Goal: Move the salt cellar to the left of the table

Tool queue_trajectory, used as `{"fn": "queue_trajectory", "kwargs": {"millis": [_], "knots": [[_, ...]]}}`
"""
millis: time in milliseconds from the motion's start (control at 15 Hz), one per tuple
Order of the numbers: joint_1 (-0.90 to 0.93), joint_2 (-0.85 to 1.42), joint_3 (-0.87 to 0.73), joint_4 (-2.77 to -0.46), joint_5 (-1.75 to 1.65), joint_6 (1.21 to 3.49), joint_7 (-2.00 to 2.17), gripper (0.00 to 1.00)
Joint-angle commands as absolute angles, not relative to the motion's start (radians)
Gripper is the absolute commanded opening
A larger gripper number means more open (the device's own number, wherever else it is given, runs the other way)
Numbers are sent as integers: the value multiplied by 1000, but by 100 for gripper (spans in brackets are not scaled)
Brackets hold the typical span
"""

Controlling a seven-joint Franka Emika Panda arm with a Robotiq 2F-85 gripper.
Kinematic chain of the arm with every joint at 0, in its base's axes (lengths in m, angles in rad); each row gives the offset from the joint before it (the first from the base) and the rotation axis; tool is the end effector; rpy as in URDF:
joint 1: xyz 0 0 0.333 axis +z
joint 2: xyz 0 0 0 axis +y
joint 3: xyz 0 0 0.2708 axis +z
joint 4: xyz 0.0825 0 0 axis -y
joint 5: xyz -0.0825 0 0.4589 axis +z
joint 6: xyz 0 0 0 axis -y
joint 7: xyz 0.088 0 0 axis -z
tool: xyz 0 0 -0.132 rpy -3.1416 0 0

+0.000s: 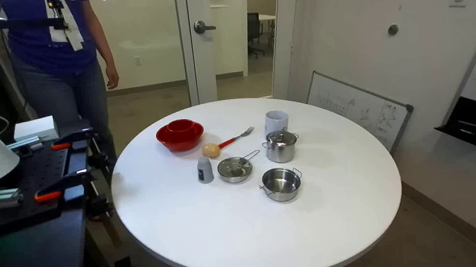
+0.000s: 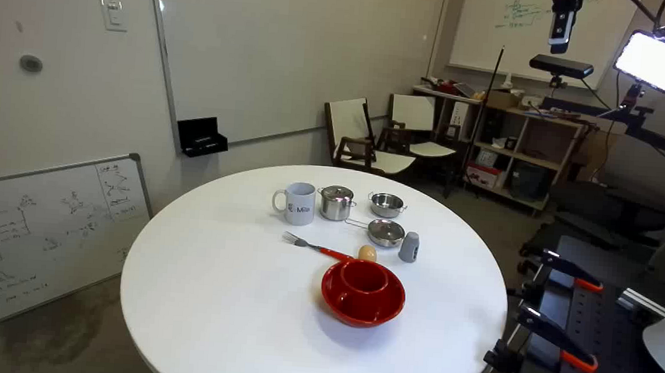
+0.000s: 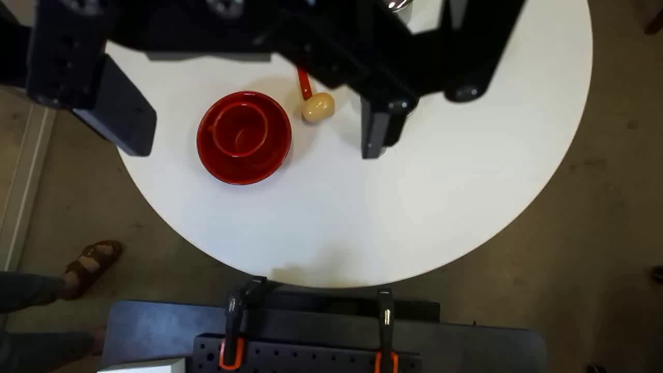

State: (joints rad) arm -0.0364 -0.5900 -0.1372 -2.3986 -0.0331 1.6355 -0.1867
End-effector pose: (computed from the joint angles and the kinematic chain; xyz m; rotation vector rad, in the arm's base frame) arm 0.4409 -0.0785 0.4283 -3.0577 -0.0733 0.2567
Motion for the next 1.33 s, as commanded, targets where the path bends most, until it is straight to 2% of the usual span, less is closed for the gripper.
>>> {"fn": "queue_trajectory", "kwargs": {"millis": [0, 267, 733, 1267], "knots": [[-43, -589, -132, -2397, -30, 1634, -189, 100], [-36, -470, -152, -2389, -16, 1686, -217, 100], [-48, -144, -176, -2437, 51, 2016, -232, 100], [-94, 183, -143, -2396, 133, 2254, -200, 100]]}}
